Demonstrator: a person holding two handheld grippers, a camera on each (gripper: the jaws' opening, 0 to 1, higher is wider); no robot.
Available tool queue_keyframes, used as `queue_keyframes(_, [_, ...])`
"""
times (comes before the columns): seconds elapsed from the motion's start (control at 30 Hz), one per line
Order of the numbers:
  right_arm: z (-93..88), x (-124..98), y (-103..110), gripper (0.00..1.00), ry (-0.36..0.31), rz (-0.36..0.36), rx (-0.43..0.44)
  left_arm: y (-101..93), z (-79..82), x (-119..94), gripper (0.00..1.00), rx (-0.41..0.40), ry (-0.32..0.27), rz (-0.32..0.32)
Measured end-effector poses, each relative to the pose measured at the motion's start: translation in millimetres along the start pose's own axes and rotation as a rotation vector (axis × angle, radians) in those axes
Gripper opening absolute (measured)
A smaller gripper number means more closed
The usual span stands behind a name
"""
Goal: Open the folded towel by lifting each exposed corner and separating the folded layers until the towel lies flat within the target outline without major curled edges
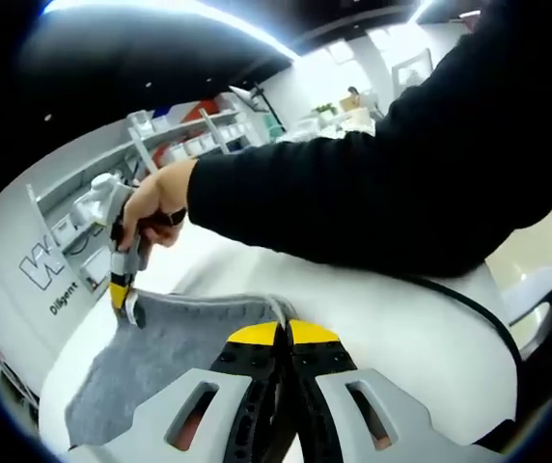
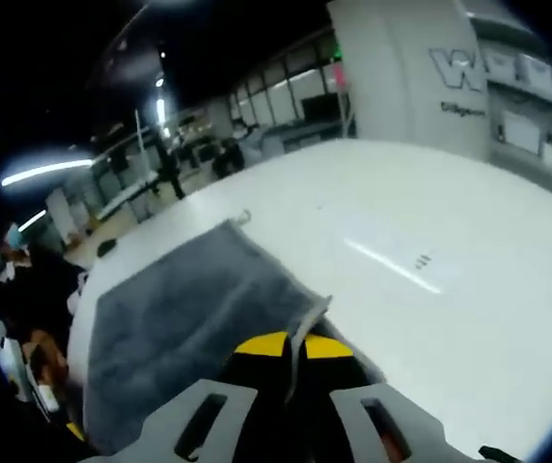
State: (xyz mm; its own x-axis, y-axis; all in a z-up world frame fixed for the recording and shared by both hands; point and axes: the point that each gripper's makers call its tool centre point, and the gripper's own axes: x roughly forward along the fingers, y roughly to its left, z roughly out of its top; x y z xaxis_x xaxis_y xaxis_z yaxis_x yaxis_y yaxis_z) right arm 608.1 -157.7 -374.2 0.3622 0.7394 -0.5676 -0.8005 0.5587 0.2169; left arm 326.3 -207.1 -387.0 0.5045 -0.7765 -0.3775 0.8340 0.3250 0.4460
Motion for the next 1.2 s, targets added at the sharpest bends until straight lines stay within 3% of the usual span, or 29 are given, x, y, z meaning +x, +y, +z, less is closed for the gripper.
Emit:
queue_keyframes(0.07, [-0.8,0,1,0.00,0.021,-0.018,-0.061,1.5,2.1,-3,0.01,-0.014,-0.014,0.004])
queue_keyframes(0.53, [-6.7,0,1,0.00,0.064,-0.170,-0.094,15.0,6.8,-14,0.01,-0.067,-0.044,0.041])
queue_keyframes(0.8, [-1.1,2,4,0.00,0.081,-0.206,-0.059,16.2,12.9,-19,0.01,-0.046,-0.067,0.051])
queue_keyframes(0.97, [-1.4,3,6,0.00,0.115,-0.224,-0.072,18.3,19.1,-27,0.01,-0.106,-0.111,0.023])
queue_keyframes(1.1, [3.2,0,6,0.00,0.138,-0.232,-0.086,24.6,20.8,-35,0.00,-0.105,-0.124,0.037])
queue_keyframes(1.2, [10.0,0,8,0.00,0.148,-0.238,-0.084,33.7,21.2,-41,0.00,-0.059,-0.126,0.082])
